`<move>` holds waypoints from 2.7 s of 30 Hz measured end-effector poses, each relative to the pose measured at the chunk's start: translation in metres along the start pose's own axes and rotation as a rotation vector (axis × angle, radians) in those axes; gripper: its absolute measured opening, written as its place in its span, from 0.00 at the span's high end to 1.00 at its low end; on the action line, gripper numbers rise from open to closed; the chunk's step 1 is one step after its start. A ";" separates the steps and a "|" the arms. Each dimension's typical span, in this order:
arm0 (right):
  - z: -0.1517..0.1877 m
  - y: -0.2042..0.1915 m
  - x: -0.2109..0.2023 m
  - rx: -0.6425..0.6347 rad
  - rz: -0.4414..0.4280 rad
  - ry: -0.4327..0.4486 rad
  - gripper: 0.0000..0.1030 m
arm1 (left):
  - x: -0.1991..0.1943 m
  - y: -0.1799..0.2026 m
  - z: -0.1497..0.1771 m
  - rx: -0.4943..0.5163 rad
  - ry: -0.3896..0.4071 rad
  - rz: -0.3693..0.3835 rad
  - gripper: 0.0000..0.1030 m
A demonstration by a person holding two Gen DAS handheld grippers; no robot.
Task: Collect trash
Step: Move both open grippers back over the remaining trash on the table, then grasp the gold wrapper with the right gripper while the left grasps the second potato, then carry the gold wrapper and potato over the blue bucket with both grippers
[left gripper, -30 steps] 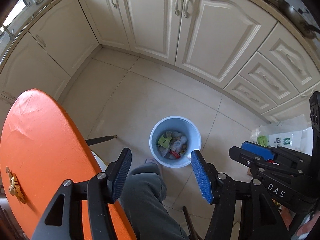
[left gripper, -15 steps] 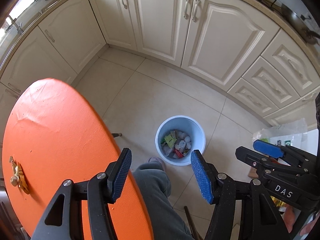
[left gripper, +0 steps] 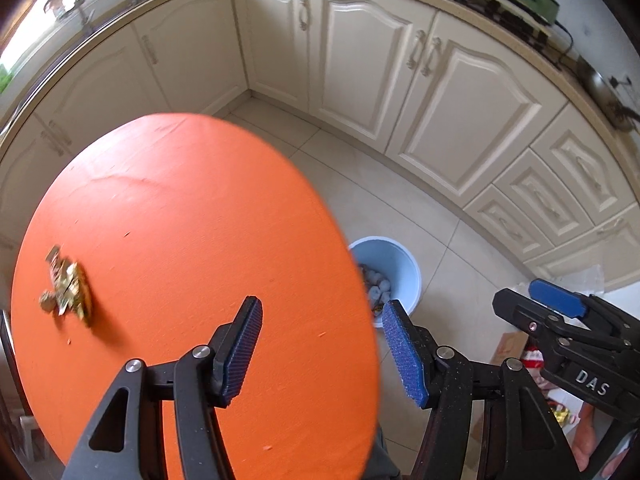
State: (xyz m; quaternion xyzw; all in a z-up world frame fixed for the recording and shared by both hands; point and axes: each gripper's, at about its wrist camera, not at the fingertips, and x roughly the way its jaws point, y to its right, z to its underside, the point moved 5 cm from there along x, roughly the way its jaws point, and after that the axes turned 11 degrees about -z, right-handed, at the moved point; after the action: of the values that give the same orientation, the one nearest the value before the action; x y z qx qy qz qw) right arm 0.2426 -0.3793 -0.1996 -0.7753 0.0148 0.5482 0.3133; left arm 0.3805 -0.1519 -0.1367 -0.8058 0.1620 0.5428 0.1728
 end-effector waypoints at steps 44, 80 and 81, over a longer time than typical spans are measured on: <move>0.026 -0.358 0.202 -0.569 0.042 -0.305 0.27 | -0.039 -0.382 0.124 -0.681 -0.098 -0.038 0.41; 0.007 -0.329 0.228 -0.612 0.001 -0.331 0.68 | 0.056 -0.358 0.050 -0.567 -0.098 0.041 0.82; 0.005 -0.328 0.226 -0.601 -0.010 -0.335 0.68 | 0.055 -0.359 0.051 -0.570 -0.096 0.039 0.82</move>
State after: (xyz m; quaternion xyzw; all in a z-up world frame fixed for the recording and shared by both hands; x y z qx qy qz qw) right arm 0.4488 -0.0410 -0.2403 -0.7323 -0.2025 0.6462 0.0717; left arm 0.5191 0.1858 -0.1696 -0.7920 0.0101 0.6072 -0.0635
